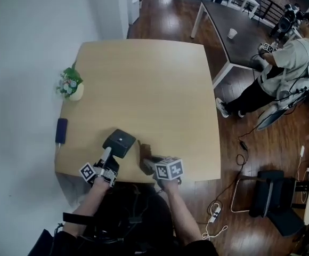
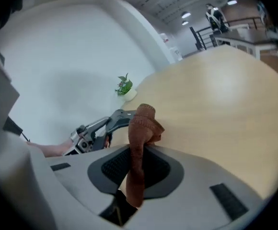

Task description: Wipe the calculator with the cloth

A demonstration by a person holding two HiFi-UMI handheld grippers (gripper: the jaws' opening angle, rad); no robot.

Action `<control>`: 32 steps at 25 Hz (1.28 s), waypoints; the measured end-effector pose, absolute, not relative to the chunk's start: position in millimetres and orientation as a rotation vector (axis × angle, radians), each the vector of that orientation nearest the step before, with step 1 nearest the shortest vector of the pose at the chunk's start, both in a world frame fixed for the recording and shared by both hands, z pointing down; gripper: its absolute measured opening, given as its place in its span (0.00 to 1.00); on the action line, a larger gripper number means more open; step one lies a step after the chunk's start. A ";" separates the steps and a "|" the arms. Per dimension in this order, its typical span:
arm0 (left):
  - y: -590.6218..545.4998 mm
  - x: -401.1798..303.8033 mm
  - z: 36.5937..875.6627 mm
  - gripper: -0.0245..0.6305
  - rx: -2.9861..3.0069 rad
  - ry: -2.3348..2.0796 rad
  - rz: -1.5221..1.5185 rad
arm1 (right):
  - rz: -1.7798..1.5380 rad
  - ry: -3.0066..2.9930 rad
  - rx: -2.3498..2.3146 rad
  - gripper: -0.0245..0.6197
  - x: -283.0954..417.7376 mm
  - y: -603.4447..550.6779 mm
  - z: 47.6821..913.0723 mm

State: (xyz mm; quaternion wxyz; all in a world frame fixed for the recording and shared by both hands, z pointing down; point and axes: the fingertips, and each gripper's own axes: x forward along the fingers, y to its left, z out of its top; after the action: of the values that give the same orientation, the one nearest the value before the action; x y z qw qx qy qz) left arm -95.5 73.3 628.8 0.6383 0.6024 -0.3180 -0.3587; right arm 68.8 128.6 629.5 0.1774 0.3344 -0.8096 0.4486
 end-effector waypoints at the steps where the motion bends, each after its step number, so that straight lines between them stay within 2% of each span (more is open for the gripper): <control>1: 77.0 -91.9 634.8 0.15 1.366 -0.738 -0.814 | 1.333 -2.288 0.928 0.14 60.8 129.5 638.2; 6: 85.6 -65.2 638.2 0.16 1.432 -0.652 -0.789 | 1.573 -2.235 0.893 0.14 34.7 130.4 674.8; 9: 96.3 -32.4 635.9 0.24 1.543 -0.555 -0.644 | 1.881 -2.227 0.940 0.14 30.4 126.6 676.2; 13: 115.7 7.0 632.0 0.27 1.649 -0.430 -0.475 | 2.276 -2.305 0.995 0.14 32.2 112.6 665.8; 18: 125.0 10.3 639.9 0.32 1.647 -0.368 -0.454 | 2.290 -2.373 1.015 0.14 48.0 100.8 667.7; 20: 123.9 -2.6 642.5 0.34 1.598 -0.353 -0.523 | 2.290 -2.401 0.987 0.14 49.2 96.2 665.0; 27: 95.7 -62.2 671.0 0.35 1.440 -0.421 -0.718 | 2.299 -2.428 0.940 0.14 40.8 77.9 657.9; 32: 41.0 -65.8 667.4 0.44 1.356 -0.348 -0.815 | 2.285 -2.390 0.969 0.14 37.7 70.4 659.8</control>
State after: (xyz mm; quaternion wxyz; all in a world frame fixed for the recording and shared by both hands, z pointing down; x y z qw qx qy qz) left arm -65.8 41.0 667.4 0.6896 0.6061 -0.1556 -0.3645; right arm 37.7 70.4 659.8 -0.1516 0.2780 -0.6856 0.6555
